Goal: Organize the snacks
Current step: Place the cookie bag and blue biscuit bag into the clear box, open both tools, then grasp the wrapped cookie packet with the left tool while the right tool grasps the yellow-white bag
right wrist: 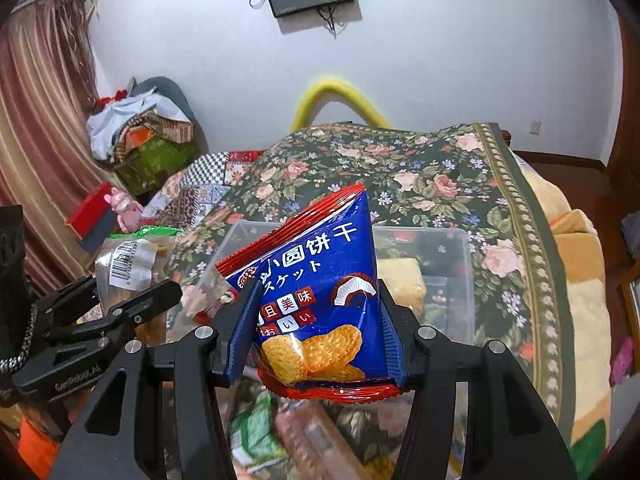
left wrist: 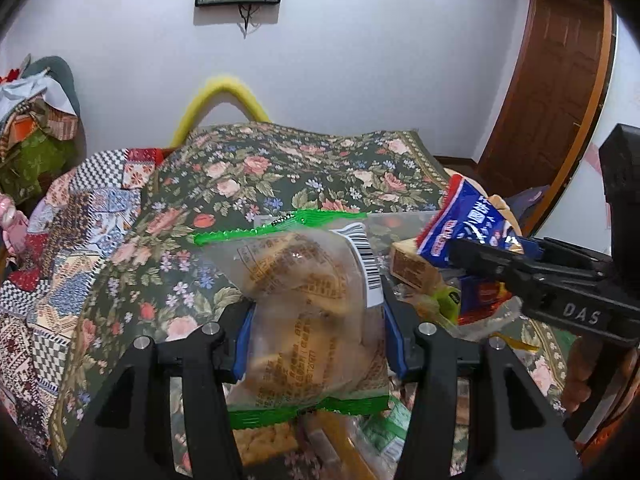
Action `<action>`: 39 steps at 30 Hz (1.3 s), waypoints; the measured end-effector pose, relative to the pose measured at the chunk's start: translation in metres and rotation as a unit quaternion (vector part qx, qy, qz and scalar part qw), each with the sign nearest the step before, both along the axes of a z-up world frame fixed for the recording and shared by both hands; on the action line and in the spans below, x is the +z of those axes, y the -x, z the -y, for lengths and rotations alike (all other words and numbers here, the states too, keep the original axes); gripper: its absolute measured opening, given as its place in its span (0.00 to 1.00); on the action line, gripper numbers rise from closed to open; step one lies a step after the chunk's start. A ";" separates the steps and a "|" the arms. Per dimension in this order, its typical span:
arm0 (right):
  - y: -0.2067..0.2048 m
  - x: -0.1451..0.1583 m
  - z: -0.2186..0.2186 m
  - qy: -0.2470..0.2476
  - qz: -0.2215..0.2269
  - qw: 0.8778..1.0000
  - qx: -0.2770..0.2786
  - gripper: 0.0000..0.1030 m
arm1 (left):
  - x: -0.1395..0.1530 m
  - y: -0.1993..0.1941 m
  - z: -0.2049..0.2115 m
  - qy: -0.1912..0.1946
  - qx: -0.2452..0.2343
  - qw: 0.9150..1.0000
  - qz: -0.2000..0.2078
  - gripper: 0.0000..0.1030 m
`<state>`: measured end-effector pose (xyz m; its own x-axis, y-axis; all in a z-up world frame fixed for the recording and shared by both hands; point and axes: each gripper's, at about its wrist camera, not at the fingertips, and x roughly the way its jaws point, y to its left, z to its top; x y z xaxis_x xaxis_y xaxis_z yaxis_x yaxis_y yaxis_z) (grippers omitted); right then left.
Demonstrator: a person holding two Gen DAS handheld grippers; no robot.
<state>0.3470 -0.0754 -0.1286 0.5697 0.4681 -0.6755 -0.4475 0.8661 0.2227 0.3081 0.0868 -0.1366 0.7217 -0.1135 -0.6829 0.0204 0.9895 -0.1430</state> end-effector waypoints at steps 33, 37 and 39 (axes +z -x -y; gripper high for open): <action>0.008 0.015 0.010 0.032 0.030 0.999 0.004 0.66 | 0.019 0.015 -0.027 -0.020 0.013 1.000 -0.009 0.73; 0.020 0.018 0.027 0.034 0.037 0.999 -0.005 0.68 | 0.012 0.032 -0.036 -0.033 0.018 0.999 -0.024 0.74; 0.026 0.018 0.035 0.034 0.039 0.999 -0.010 0.68 | 0.004 0.040 -0.040 -0.035 0.020 0.998 -0.037 0.74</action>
